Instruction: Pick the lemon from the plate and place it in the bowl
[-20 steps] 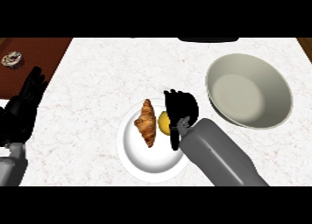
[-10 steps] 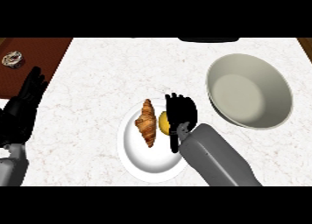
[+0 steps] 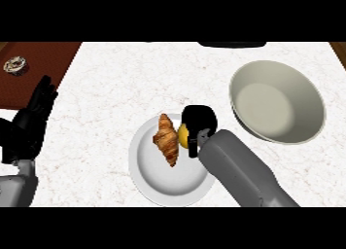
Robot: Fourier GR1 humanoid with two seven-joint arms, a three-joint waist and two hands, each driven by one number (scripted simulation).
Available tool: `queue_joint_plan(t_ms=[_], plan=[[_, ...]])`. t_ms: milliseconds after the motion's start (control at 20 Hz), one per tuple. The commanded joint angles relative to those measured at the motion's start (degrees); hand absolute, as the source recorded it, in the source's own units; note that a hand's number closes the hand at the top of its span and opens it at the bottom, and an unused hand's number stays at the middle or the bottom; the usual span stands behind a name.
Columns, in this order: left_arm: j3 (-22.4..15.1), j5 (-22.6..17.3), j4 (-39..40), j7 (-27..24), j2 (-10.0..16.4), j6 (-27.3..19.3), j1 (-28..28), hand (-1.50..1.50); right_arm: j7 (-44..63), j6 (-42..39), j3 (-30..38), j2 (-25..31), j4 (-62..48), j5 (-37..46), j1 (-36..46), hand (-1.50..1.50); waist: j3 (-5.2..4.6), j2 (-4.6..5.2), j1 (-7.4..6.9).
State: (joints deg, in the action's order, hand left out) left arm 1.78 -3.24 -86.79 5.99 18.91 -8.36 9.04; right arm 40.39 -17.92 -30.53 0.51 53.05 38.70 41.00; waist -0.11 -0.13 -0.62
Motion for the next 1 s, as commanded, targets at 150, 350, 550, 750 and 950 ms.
queue_joint_plan(t_ms=[150, 350, 550, 750, 950], plan=[[0.9, 1.0, -1.8, 0.0, -1.3, 0.7, -1.6, 0.00, -8.1, 7.2, -1.3, -0.5, -11.7, -1.8, 3.7, 1.50, 0.12, 0.34, -0.42], [0.4, 1.4, -6.8, 4.8, -1.2, 0.9, -2.0, 0.00, -3.2, 13.1, -5.7, -0.5, -9.4, -1.4, 3.7, 1.50, 0.13, 0.25, -0.76], [1.6, 1.5, -6.2, 5.9, -0.7, 1.8, -0.9, 0.00, -5.1, 10.4, -2.6, 0.3, -0.5, 5.6, 0.6, 1.50, 0.12, -0.01, 0.53], [3.7, 0.7, -2.8, 0.4, -0.6, 2.6, -3.4, 0.00, -3.7, 12.1, -11.1, -0.5, 13.4, 7.3, -8.4, 1.50, 0.09, -0.20, 1.06], [3.7, 0.7, -2.9, 2.4, -1.0, 2.8, -2.7, 0.00, 3.1, 8.6, -12.0, 1.9, 28.2, 11.7, -11.2, 1.50, 0.09, -0.27, 1.44]])
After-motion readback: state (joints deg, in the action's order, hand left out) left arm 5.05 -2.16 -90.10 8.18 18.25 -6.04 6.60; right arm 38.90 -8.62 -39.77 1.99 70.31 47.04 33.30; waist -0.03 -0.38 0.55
